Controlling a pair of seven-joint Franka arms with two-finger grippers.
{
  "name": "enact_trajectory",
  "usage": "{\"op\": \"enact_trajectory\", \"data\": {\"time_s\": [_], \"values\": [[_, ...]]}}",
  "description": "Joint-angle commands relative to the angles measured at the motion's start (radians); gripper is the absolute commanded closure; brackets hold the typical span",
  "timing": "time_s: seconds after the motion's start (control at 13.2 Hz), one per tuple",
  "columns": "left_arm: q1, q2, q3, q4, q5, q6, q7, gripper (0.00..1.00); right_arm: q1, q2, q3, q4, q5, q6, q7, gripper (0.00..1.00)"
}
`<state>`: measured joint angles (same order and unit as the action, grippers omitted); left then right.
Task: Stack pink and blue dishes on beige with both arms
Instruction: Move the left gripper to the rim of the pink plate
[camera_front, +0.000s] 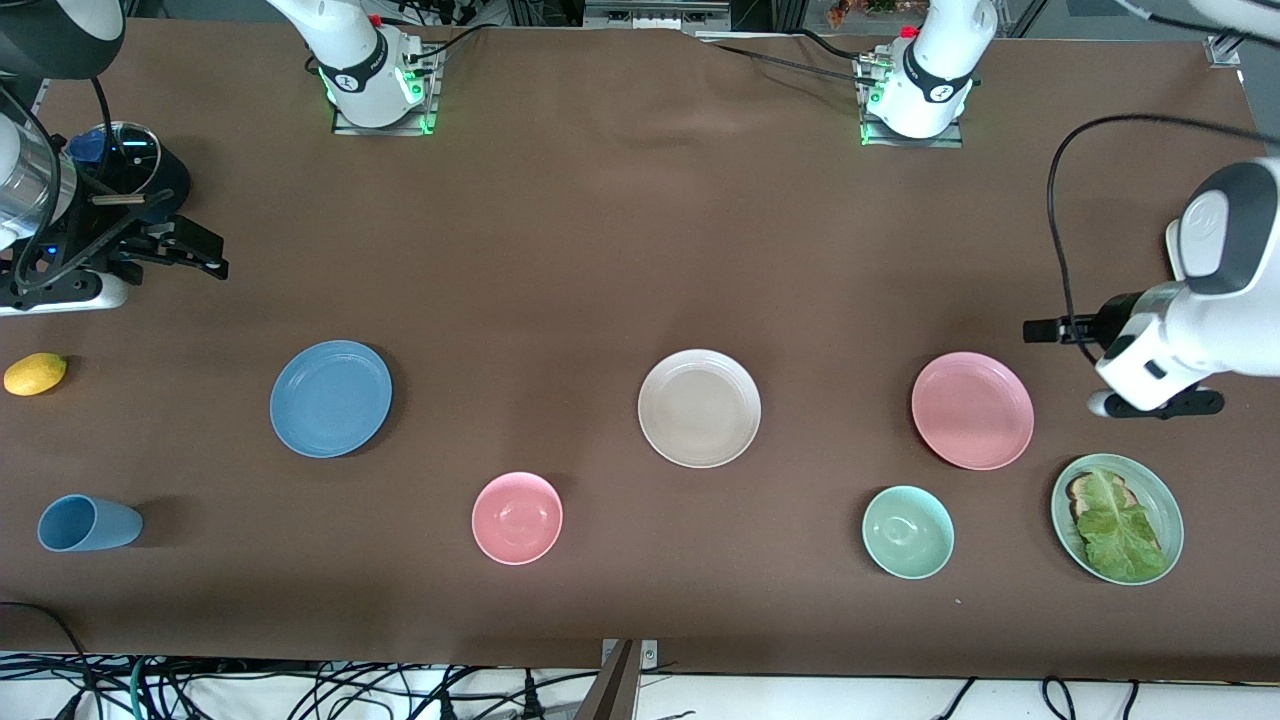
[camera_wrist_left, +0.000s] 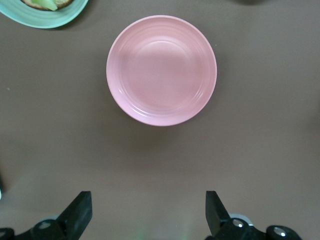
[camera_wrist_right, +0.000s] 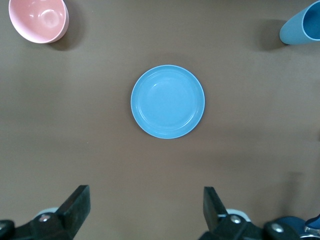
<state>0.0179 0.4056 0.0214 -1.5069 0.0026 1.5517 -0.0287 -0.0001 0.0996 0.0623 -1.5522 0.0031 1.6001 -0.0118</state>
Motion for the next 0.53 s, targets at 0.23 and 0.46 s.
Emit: {"op": "enact_trajectory", "data": {"time_s": [0.23,0.46], "values": [[0.097,0.093,-0.004,0.016,0.01,0.126,0.097,0.0,-0.003,-0.012,-0.007,-0.014,0.008,0.012,0.004,0.0],[0.142,0.096,-0.006,-0.077,0.008,0.27,0.209,0.0,-0.003,-0.012,-0.006,-0.012,0.008,0.012,0.004,0.0]]}}
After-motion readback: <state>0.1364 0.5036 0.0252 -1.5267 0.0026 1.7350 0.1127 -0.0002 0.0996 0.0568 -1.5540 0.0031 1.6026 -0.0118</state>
